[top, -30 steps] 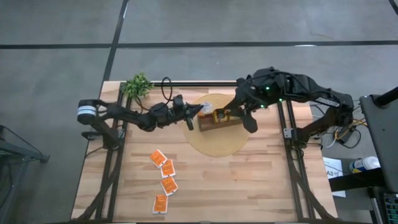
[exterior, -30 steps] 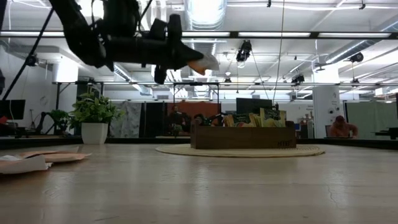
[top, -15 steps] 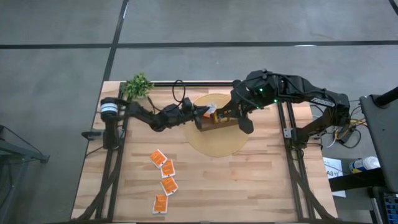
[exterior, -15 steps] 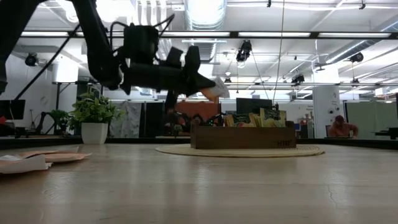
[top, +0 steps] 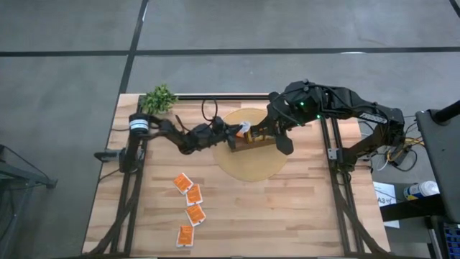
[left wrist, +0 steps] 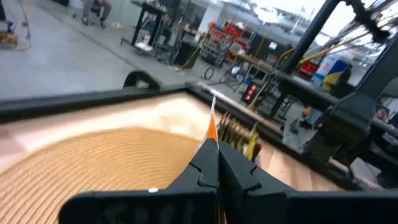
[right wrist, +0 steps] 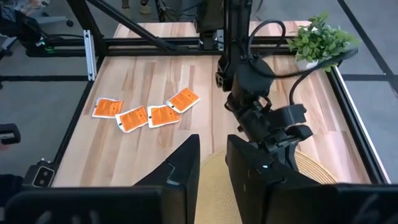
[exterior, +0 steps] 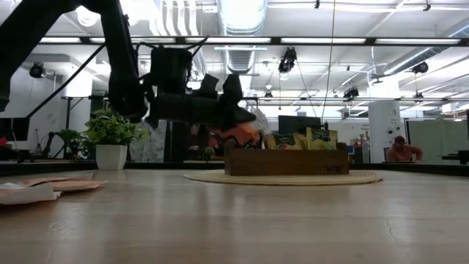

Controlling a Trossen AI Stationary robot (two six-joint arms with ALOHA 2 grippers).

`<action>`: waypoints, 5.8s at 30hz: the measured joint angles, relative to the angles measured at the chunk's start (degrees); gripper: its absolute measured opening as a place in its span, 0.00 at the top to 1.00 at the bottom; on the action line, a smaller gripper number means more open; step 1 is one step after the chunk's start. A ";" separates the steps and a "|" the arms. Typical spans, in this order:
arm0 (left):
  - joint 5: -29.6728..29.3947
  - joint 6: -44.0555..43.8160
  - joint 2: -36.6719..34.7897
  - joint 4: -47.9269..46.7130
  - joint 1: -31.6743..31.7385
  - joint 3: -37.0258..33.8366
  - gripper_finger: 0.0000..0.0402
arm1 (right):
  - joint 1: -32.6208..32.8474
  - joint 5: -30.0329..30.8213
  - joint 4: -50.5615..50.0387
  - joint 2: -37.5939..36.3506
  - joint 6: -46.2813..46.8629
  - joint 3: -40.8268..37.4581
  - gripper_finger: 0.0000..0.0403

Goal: Pick & Place Tea
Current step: Put the white tea bag into the left section of the wooden organizer

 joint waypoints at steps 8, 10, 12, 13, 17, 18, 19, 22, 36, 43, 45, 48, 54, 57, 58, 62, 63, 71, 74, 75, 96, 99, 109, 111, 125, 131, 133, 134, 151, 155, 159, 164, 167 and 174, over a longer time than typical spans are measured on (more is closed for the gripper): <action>-2.94 -1.71 0.97 -0.46 0.06 -0.05 1.00 | 0.00 0.00 -0.02 0.00 -0.14 0.00 0.80; -3.42 -1.08 0.97 -0.44 0.15 -0.03 1.00 | 0.00 0.00 -0.04 0.00 -0.16 0.00 0.80; -3.76 -1.08 0.97 -0.50 0.20 -0.02 1.00 | 0.00 0.00 -0.02 0.00 -0.15 0.00 0.81; -3.77 -1.08 0.97 -0.52 0.20 0.00 1.00 | 0.00 0.00 -0.02 0.00 -0.15 0.00 0.81; -3.79 -1.07 0.97 -0.56 0.20 0.02 1.00 | 0.00 0.00 -0.02 0.00 -0.16 0.00 0.82; -3.77 -0.90 0.97 -0.53 0.20 0.02 1.00 | 0.00 0.00 -0.02 0.00 -0.17 0.00 0.82; -3.79 -0.63 0.96 -0.51 0.20 0.04 1.00 | 0.00 0.00 -0.02 0.00 -0.17 0.00 0.82; -3.79 -0.04 0.95 -0.57 0.20 0.04 1.00 | 0.00 0.00 -0.02 0.00 -0.17 0.00 0.81; -0.97 -2.44 0.86 -1.57 0.17 0.04 1.00 | -0.02 0.00 0.00 -0.02 -1.66 0.00 0.83; 0.70 -1.30 0.84 -4.07 0.11 0.06 0.94 | -0.02 0.01 0.02 -0.02 -1.86 0.00 0.81; 0.68 -1.13 0.84 -4.62 0.11 0.06 0.89 | -0.02 0.00 0.07 -0.02 -1.86 0.00 0.81; 0.66 -1.10 0.84 -4.61 0.11 0.07 0.81 | -0.02 0.01 0.07 -0.04 -1.84 0.00 0.82; 0.63 -1.02 0.84 -4.78 0.11 1.61 0.72 | -0.02 0.00 0.07 -0.04 -1.62 0.00 0.82; 0.61 -1.02 0.57 -4.89 0.12 2.19 0.70 | -0.02 0.00 0.07 -0.04 -1.58 0.00 0.82; 0.61 -1.02 0.28 -4.87 0.15 2.30 0.69 | -0.02 0.00 0.07 -0.04 -1.47 0.00 0.81; 0.63 -0.15 -2.96 -4.56 0.15 2.15 0.69 | -0.02 0.03 0.02 -0.04 -1.20 0.00 0.80; 0.72 0.68 -3.99 -4.62 0.15 1.95 0.69 | -0.04 0.27 0.02 -0.04 -1.16 0.00 0.80; 0.97 5.00 -16.24 -11.11 -0.04 -1.86 0.69 | -0.89 4.61 -3.45 0.00 -0.15 -1.05 0.73; 1.12 4.95 -22.32 -16.82 -0.49 -4.32 0.69 | -1.29 4.61 -4.70 0.00 -0.13 -2.63 0.69; 1.32 4.95 -24.46 -18.31 -0.77 -5.10 0.69 | -1.32 4.61 -4.81 0.00 -0.13 -3.35 0.68; 2.55 4.83 -56.58 -52.80 -16.28 -10.69 0.69 | -0.63 0.92 8.72 -0.85 5.30 -20.26 0.58; 2.55 4.15 -58.83 -54.76 -19.63 -10.63 0.69 | -0.32 0.92 8.58 -0.85 6.30 -20.53 0.58; 5.96 1.65 -61.32 -64.70 -32.62 -10.60 0.69 | 0.52 0.93 8.70 -0.85 7.20 -20.55 0.58; 5.98 0.52 -61.32 -67.27 -34.97 -10.53 0.69 | 0.53 0.93 8.68 -0.85 7.33 -20.55 0.58; 2.86 -4.41 -59.07 -106.45 -40.24 1.41 0.70 | 1.36 0.94 9.88 -0.85 8.02 -20.55 0.58; 2.47 -6.97 -59.02 -106.49 -40.57 -0.37 0.70 | 5.50 0.92 11.78 -0.11 7.37 -20.55 0.58; 2.19 -7.69 -59.02 -106.45 -40.68 -1.10 0.70 | 6.57 0.90 12.32 0.54 7.71 -20.55 0.58; 2.18 -8.24 -59.02 -106.44 -40.70 -1.52 0.70 | 6.97 0.98 12.52 1.00 8.09 -20.55 0.58; 1.55 -13.48 -59.00 -112.14 -42.47 -2.78 0.70 | 10.93 0.76 16.87 8.96 8.23 -19.28 0.58; -0.61 -13.36 -59.02 -112.08 -42.71 -2.78 0.70 | 10.93 0.77 17.01 10.56 7.98 -17.06 0.58; -2.21 -12.84 -59.05 -111.99 -42.77 -2.78 0.70 | 10.93 0.96 16.79 11.18 7.54 -15.60 0.58; -0.17 -11.14 -59.05 -111.76 -42.77 -2.78 0.70 | 10.93 1.49 16.21 10.79 8.15 -15.50 0.58; 0.44 -11.12 -59.04 -112.34 -42.77 -2.78 0.70 | 10.93 1.53 15.84 10.47 8.89 -15.61 0.58; 3.75 -12.71 -56.36 -118.71 -43.42 -2.78 0.70 | 10.93 1.55 15.72 10.03 10.00 -15.63 0.58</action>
